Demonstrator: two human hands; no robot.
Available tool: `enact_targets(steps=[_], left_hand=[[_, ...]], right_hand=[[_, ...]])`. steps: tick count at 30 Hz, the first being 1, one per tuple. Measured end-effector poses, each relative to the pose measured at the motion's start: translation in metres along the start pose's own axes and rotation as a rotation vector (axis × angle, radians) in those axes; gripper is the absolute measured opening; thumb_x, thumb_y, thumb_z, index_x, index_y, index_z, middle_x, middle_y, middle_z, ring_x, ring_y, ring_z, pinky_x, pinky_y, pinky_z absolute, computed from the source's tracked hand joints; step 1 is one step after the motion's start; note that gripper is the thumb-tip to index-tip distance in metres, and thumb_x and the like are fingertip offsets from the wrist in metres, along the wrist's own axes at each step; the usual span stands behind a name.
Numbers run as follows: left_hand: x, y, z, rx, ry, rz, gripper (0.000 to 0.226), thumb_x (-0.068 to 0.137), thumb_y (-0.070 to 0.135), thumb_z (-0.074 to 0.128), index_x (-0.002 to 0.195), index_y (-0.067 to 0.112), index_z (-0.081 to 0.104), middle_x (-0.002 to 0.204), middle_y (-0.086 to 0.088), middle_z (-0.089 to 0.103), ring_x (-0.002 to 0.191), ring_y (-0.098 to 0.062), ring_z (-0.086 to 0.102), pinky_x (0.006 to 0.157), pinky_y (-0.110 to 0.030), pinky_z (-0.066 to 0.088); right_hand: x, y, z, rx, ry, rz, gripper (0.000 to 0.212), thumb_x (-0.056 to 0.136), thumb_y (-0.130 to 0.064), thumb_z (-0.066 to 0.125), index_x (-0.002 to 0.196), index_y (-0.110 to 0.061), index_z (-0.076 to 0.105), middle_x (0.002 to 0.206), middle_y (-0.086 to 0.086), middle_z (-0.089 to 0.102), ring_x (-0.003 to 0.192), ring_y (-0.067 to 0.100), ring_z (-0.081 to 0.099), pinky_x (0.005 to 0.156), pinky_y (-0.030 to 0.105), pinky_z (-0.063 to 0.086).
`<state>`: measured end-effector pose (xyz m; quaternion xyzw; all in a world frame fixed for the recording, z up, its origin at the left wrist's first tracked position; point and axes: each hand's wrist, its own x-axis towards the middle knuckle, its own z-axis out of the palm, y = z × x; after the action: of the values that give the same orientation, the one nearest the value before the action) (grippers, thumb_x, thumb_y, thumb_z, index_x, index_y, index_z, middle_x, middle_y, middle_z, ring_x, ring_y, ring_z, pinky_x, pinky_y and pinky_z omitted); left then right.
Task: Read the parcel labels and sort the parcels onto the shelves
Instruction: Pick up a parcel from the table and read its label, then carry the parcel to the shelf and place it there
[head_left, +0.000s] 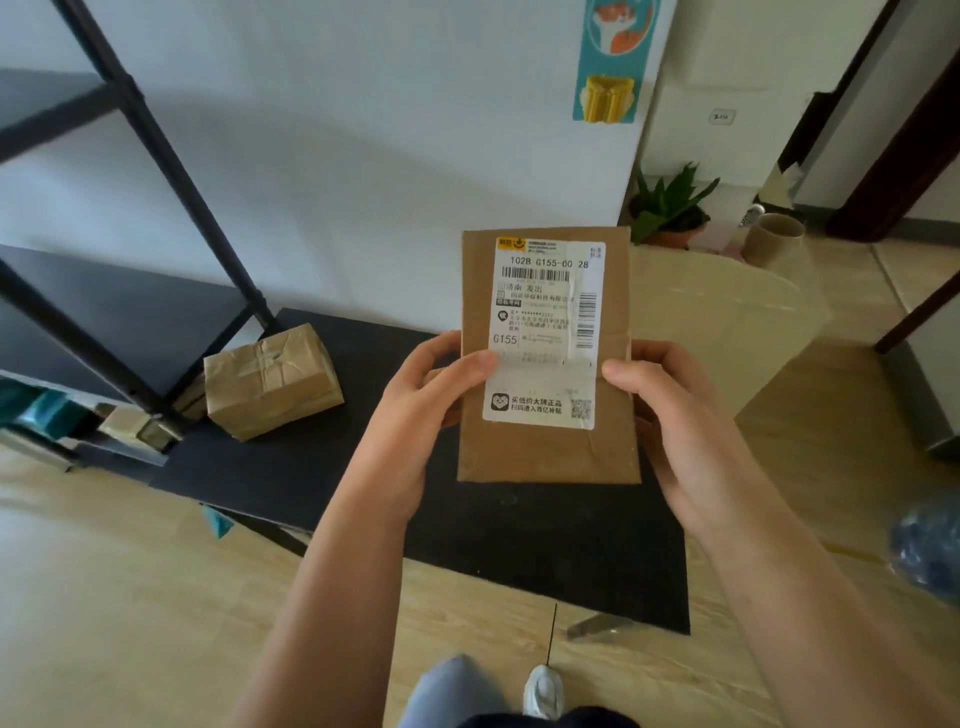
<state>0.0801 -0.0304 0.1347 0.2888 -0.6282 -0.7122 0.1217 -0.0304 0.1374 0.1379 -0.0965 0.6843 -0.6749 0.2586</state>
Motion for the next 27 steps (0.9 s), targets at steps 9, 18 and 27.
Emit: enact_targets(steps=[9, 18, 27], left_hand=[[-0.046, -0.006, -0.088, 0.01, 0.203, -0.088, 0.07, 0.074, 0.039, 0.081, 0.136, 0.034, 0.05, 0.115, 0.006, 0.072, 0.103, -0.015, 0.07, 0.096, -0.045, 0.053], [-0.135, -0.029, -0.272, -0.097, 0.494, -0.124, 0.068, 0.073, 0.031, 0.086, 0.133, 0.026, 0.053, 0.104, 0.006, 0.075, 0.087, -0.009, 0.074, 0.071, -0.027, 0.06], [-0.195, -0.039, -0.405, -0.181, 0.683, -0.137, 0.065, 0.076, 0.027, 0.084, 0.132, 0.025, 0.051, 0.105, 0.001, 0.073, 0.094, -0.018, 0.073, 0.083, -0.04, 0.061]], right_hand=[[-0.025, 0.007, 0.111, -0.135, -0.161, -0.027, 0.05, 0.073, -0.044, 0.074, 0.116, -0.024, 0.057, 0.112, -0.001, 0.07, 0.105, 0.018, 0.068, 0.097, 0.045, 0.052], [-0.097, 0.046, 0.305, -0.157, -0.387, 0.067, 0.049, 0.075, -0.038, 0.078, 0.115, -0.033, 0.051, 0.112, -0.006, 0.066, 0.1, 0.013, 0.068, 0.088, 0.041, 0.057], [-0.145, 0.063, 0.46, -0.232, -0.493, 0.046, 0.054, 0.078, -0.03, 0.079, 0.121, -0.025, 0.047, 0.11, -0.004, 0.063, 0.095, 0.011, 0.065, 0.068, 0.023, 0.053]])
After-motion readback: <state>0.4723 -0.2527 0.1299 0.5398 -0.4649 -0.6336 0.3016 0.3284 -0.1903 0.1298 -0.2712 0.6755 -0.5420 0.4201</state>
